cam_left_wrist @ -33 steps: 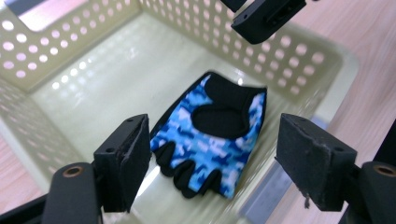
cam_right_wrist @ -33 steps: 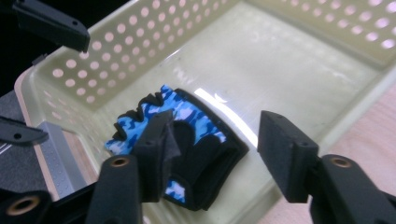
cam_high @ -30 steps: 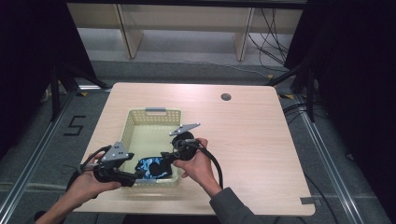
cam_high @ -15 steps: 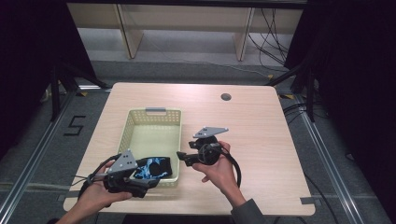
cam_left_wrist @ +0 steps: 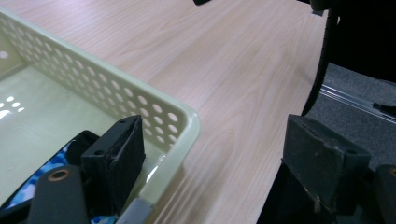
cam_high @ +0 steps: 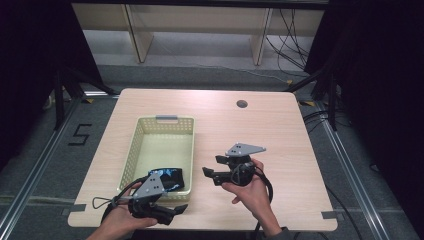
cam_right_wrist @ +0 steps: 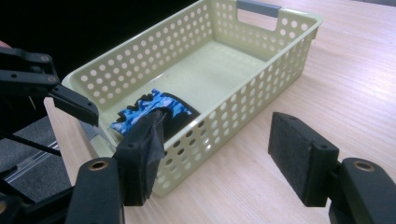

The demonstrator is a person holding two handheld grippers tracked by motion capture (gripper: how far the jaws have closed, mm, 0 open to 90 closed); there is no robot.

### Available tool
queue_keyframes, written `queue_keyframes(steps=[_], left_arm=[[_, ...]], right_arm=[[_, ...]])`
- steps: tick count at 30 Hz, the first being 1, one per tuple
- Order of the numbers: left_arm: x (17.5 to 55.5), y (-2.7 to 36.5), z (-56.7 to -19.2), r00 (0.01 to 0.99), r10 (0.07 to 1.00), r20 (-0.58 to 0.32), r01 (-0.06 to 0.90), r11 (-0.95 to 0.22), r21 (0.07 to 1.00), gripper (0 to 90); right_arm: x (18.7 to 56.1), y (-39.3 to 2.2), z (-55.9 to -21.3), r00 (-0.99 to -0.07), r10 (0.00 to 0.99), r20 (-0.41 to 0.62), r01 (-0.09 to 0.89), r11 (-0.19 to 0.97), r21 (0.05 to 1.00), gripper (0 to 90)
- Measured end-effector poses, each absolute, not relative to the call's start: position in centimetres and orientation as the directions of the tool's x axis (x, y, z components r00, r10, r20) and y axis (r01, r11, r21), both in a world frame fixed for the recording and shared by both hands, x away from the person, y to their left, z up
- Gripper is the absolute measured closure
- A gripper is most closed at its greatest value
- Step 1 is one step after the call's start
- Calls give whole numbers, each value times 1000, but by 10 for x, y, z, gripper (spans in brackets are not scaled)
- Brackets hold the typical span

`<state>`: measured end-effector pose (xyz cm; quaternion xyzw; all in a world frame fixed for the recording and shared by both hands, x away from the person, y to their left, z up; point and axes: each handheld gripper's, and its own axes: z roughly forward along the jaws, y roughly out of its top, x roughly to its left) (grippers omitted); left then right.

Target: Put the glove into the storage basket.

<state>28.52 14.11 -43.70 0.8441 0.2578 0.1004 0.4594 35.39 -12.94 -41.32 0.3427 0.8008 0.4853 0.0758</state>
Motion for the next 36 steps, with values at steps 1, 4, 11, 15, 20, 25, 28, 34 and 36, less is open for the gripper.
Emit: queue_keyframes(steps=[1, 4, 11, 15, 20, 25, 28, 34, 36], left_arm=[[285, 141, -437, 847, 527, -67, 343, -445, 827, 199], [282, 135, -443, 851, 518, -86, 343, -424, 838, 192], [277, 136, -444, 856, 512, -74, 329, -429, 841, 188], [275, 137, -445, 859, 504, -88, 333, -421, 844, 182], [274, 137, -446, 864, 499, -76, 330, -446, 832, 178], [270, 136, -445, 865, 493, -91, 333, -429, 840, 164], [269, 136, -445, 873, 479, -88, 319, -425, 847, 151], [265, 134, -449, 878, 469, -96, 321, -428, 845, 151], [264, 134, -449, 882, 465, -83, 311, -438, 843, 151]], right_arm=[[354, -129, -413, -754, 622, 211, 475, 294, 829, 365], [351, -138, -416, -758, 617, 211, 466, 287, 837, 359], [346, -147, -422, -747, 624, 231, 488, 277, 828, 350], [344, -149, -424, -752, 621, 223, 476, 276, 835, 346], [340, -151, -424, -733, 631, 255, 504, 252, 826, 338], [337, -155, -429, -731, 630, 261, 504, 242, 829, 302], [335, -157, -431, -737, 619, 271, 504, 236, 831, 264], [331, -163, -436, -732, 619, 284, 512, 226, 829, 211], [328, -164, -438, -722, 629, 288, 524, 226, 821, 209]])
